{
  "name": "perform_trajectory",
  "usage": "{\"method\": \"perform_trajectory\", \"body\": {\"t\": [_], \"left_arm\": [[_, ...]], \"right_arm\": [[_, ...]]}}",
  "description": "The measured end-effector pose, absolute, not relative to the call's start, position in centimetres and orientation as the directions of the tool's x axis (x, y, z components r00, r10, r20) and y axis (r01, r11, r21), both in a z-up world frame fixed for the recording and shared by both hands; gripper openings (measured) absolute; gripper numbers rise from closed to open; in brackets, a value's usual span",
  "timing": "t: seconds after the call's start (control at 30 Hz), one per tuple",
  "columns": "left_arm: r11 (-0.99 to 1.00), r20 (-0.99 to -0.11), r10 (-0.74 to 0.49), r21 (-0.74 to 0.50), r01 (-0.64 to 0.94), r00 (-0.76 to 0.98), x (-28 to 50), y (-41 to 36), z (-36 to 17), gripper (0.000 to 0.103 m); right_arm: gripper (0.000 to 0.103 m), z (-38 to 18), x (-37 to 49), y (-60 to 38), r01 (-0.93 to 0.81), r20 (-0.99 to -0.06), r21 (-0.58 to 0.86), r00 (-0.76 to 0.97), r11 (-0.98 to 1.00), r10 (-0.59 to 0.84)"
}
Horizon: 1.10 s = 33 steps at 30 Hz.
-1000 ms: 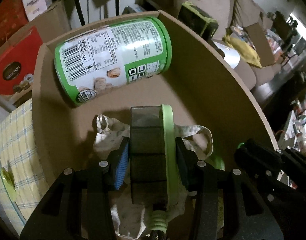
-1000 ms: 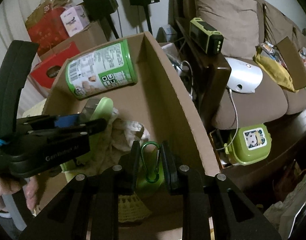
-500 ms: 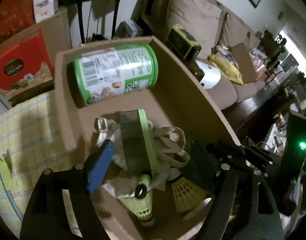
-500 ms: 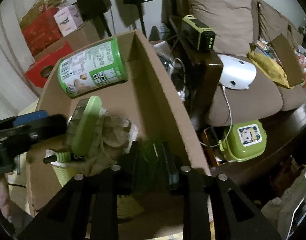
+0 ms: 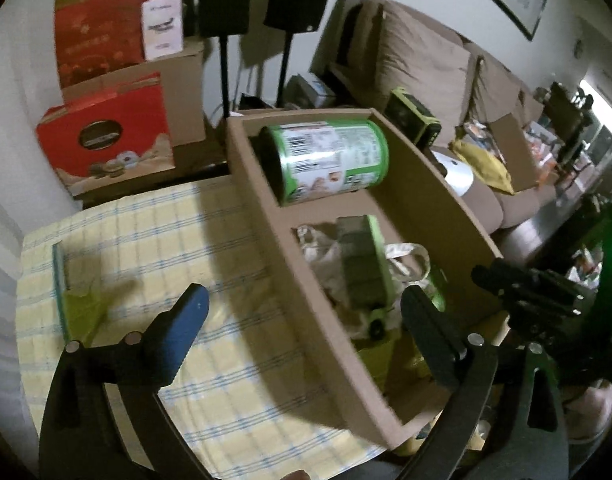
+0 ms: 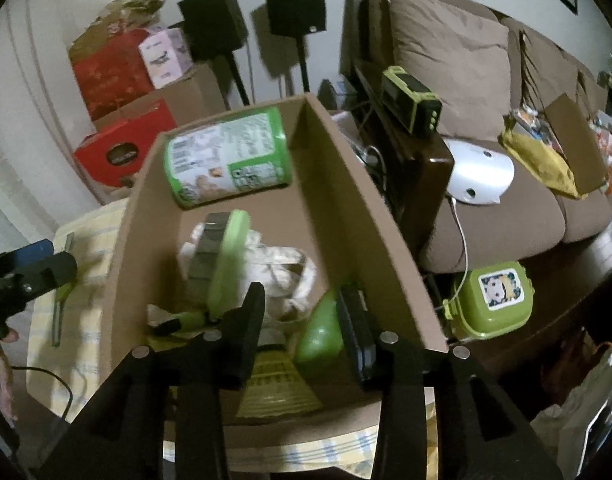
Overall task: Organize objects
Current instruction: 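Withdraw both grippers from the box back toward the squeegee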
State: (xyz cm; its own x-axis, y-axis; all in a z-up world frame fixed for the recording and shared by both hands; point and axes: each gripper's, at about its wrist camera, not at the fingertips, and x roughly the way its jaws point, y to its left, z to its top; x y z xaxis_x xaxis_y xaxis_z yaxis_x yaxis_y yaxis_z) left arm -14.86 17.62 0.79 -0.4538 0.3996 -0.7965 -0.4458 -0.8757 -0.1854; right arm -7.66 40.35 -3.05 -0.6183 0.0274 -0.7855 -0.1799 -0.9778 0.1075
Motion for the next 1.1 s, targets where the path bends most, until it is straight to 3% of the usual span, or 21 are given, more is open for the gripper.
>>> {"method": "perform_trajectory", "body": {"t": [0.2, 0.3, 0.43, 0.5, 0.83, 1.1], "left_arm": [[-0.889, -0.786, 0.385, -0.175, -0.423, -0.484, -13.7, 15.2, 0.6, 0.102], [-0.898, -0.783, 0.37, -0.162, -0.41, -0.5, -13.2, 14.2, 0.5, 0.102], [-0.91, -0.781, 0.344, -0.14, -0.391, -0.521, -12.6, 12.9, 0.5, 0.103], [-0.916, -0.78, 0.33, -0.128, -0.38, -0.531, -12.4, 12.2, 0.5, 0.103], [-0.938, -0.792, 0.287, -0.118, -0.327, -0.538, -12.2, 7.9, 0.0, 0.103], [-0.979, -0.822, 0.179, -0.097, -0.177, -0.54, -12.7, 1.1, -3.0, 0.103]], "right_arm": [[0.057, -2.1, -7.6, 38.0, -0.143, -0.767, 0.111, -0.642, -0.983, 0.007], [0.058, -1.9, -7.4, 36.8, -0.121, -0.765, 0.111, -0.644, -0.986, -0.007], [0.076, -1.8, -7.3, 35.1, -0.092, -0.762, 0.114, -0.647, -0.989, -0.028], [0.08, -1.7, -7.2, 34.4, -0.081, -0.753, 0.128, -0.657, -0.988, -0.044], [0.084, -1.5, -7.8, 30.1, 0.002, -0.747, 0.127, -0.657, -0.992, -0.097], [0.084, -1.9, -8.4, 26.1, 0.074, -0.753, 0.122, -0.643, -0.99, -0.14]]}}
